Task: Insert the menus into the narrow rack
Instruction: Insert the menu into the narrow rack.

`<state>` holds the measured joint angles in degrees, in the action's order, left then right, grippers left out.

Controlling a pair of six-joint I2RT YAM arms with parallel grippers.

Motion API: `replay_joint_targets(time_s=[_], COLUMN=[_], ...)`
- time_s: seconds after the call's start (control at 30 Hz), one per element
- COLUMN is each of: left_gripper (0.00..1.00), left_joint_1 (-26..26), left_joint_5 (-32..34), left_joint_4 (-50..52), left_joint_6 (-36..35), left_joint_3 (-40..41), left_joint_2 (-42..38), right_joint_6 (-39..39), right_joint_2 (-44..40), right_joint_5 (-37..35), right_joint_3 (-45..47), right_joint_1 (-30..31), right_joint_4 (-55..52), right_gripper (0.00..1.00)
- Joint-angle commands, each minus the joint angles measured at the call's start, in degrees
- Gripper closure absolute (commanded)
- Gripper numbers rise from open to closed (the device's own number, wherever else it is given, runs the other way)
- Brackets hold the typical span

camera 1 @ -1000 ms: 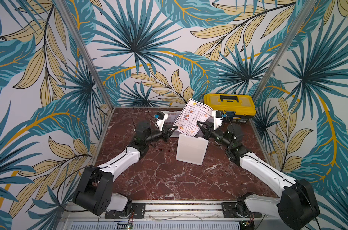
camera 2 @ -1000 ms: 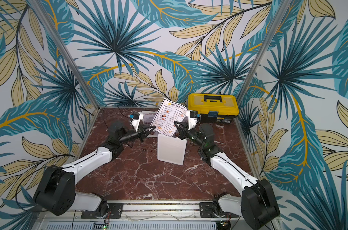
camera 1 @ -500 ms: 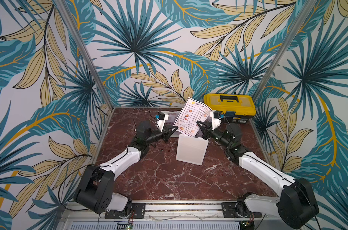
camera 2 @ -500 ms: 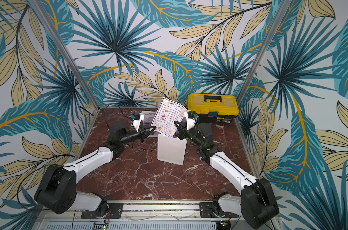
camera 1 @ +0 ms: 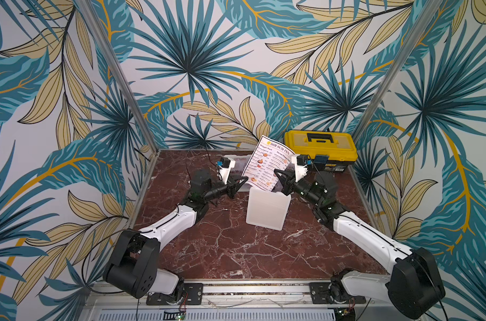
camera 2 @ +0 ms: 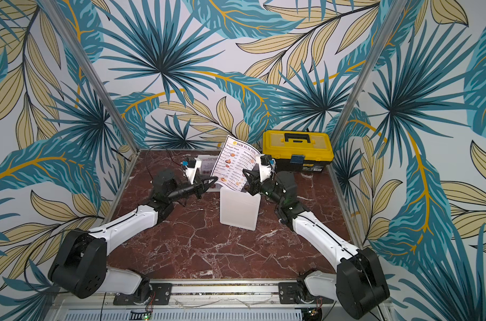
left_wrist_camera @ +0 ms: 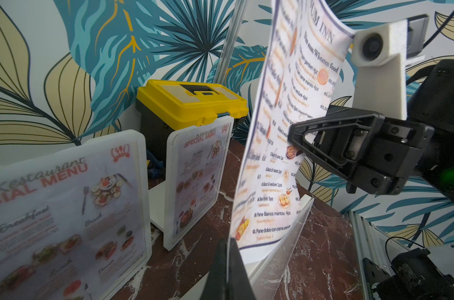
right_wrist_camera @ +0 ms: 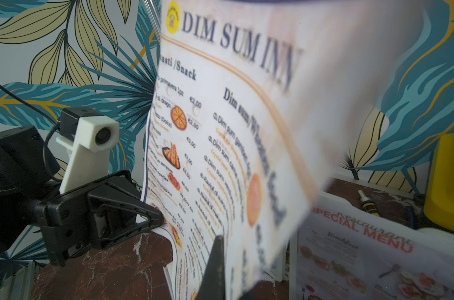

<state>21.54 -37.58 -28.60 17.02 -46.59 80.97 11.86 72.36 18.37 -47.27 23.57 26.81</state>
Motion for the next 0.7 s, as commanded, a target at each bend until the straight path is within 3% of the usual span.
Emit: replay_joint_targets(time_s=[0.0, 0.5, 0.57, 0.67], left_gripper=[1.00, 1.00, 1.00, 1.00], left_joint_1=[-0.7, -1.5, -1.5, -1.5], left_joint_5=[2.2, 2.5, 2.2, 2.2], left_joint_4=[-0.8, -0.8, -0.8, -0.8], left_joint_6=[-1.4, -1.9, -1.7, -1.5], left_joint_3=[2.0, 3.3, 2.9, 2.8], left_joint_2=[-2.9, -3.6, -3.3, -2.9], right_joint_6=[-1.4, -2.4, -2.0, -1.2], right_joint_2=[0.4, 1.8, 1.6, 0.9], right_joint_5=[-1.3, -4.6, -4.5, -2.2], right_joint_3=[-1.9, -3.6, -3.3, -2.1], right_joint_1=[1.1, 2.2, 2.2, 2.3], right_joint_4=[-1.5, -3.6, -3.6, -2.9], right_gripper=[1.00, 0.99, 0.83, 0.71])
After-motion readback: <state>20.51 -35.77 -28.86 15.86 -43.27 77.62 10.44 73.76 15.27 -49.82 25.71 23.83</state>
